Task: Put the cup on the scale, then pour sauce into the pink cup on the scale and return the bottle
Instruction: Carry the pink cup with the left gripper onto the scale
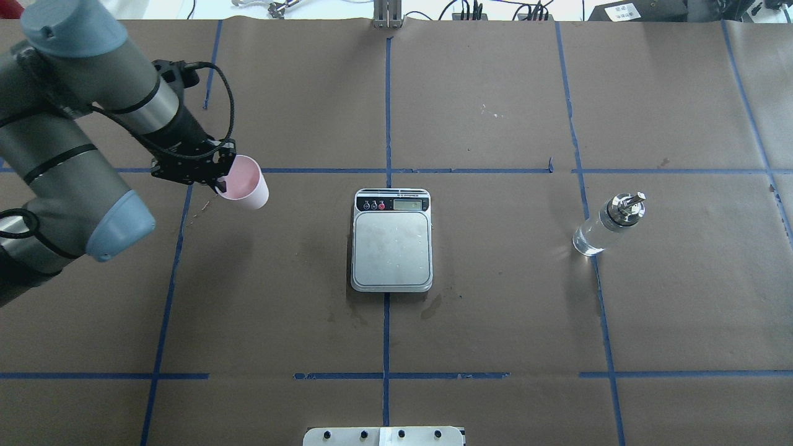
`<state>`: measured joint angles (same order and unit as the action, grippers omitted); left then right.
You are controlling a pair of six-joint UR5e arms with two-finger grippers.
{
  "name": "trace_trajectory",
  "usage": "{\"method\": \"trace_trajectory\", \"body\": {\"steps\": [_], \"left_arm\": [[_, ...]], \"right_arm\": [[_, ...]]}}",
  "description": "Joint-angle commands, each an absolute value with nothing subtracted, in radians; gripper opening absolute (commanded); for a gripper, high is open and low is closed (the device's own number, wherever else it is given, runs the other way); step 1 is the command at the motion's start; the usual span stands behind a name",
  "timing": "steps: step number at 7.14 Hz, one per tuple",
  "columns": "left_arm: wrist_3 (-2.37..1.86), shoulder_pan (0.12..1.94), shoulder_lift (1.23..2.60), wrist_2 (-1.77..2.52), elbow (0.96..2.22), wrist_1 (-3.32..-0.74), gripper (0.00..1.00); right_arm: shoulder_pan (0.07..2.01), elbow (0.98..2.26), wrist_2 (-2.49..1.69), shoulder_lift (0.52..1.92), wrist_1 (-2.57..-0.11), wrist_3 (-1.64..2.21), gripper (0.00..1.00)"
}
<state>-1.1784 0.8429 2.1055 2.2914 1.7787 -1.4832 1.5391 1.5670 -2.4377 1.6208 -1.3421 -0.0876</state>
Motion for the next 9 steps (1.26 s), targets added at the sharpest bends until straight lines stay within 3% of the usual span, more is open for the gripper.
{"method": "trace_trajectory", "body": {"steps": [1, 4, 9], "left_arm": [[-1.336, 0.744, 2.25, 2.293, 1.754, -1.443, 0.0], [-1.517, 0.666, 2.406, 2.293, 1.55, -1.579, 0.0], [-1.54, 0.623, 2.43, 2.249, 1.497, -1.588, 0.0]], "right_arm": [[1.539, 1.559, -2.471, 1.624, -1.333, -0.086, 1.0], [1.539, 1.562, -2.48, 1.624, -1.33, -0.089, 1.0], [1.54, 1.56, -2.488, 1.631, -1.33, -0.087, 1.0]]}}
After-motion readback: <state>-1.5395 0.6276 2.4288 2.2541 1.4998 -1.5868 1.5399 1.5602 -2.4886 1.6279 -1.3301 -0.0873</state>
